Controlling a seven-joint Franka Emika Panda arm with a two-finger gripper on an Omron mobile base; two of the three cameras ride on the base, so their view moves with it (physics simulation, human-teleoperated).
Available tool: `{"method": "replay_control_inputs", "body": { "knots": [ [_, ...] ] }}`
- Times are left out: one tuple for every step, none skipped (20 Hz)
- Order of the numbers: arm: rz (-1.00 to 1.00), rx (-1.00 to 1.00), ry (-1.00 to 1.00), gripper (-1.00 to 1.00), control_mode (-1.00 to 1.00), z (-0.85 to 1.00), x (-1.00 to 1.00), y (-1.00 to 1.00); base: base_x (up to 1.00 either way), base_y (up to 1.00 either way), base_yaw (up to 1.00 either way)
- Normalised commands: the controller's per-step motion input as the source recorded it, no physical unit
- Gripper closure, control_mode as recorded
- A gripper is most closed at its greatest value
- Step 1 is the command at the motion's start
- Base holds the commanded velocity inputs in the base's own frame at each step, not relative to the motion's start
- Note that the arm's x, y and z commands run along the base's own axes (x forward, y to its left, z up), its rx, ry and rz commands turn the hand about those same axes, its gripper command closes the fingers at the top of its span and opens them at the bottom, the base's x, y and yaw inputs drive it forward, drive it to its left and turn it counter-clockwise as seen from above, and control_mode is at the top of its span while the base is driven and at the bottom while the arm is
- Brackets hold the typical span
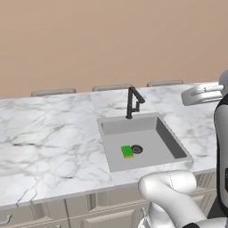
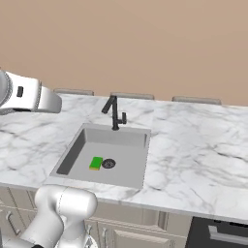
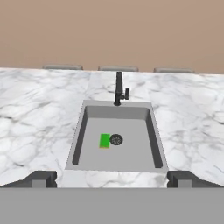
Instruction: Pick up the sponge and dish brush from the sink, and place them back in the cabinet, and close the cabinet door.
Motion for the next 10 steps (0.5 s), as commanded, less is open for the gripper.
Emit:
{"method": "replay_control_inputs", "body": {
  "knots": [
    [0.0, 0.0, 0.0, -1.0, 1.0, 0.0, 0.0, 0.0, 0.06, 0.02, -0.1],
    [0.0, 0.0, 0.0, -1.0, 1.0, 0.0, 0.0, 0.0, 0.05, 0.02, -0.09],
    [0.0, 0.0, 0.0, -1.0, 1.0, 0.0, 0.0, 0.0, 0.05, 0.0, -0.09],
    [0.0, 0.0, 0.0, -1.0, 1.0, 0.0, 0.0, 0.0, 0.05, 0.0, -0.11],
    [0.0, 0.0, 0.0, -1.0, 1.0, 0.0, 0.0, 0.0, 0.04, 0.05, -0.12],
    [0.0, 0.0, 0.0, -1.0, 1.0, 0.0, 0.0, 0.0, 0.02, 0.06, -0.11],
    [0.0, 0.0, 0.0, -1.0, 1.0, 0.0, 0.0, 0.0, 0.0, 0.06, -0.1],
    [0.0, 0.0, 0.0, -1.0, 1.0, 0.0, 0.0, 0.0, 0.0, 0.01, -0.06],
    [0.0, 0.0, 0.0, -1.0, 1.0, 0.0, 0.0, 0.0, 0.0, 0.0, -0.04],
    [0.0, 0.0, 0.0, -1.0, 1.0, 0.0, 0.0, 0.0, 0.0, 0.0, -0.01]
  ]
}}
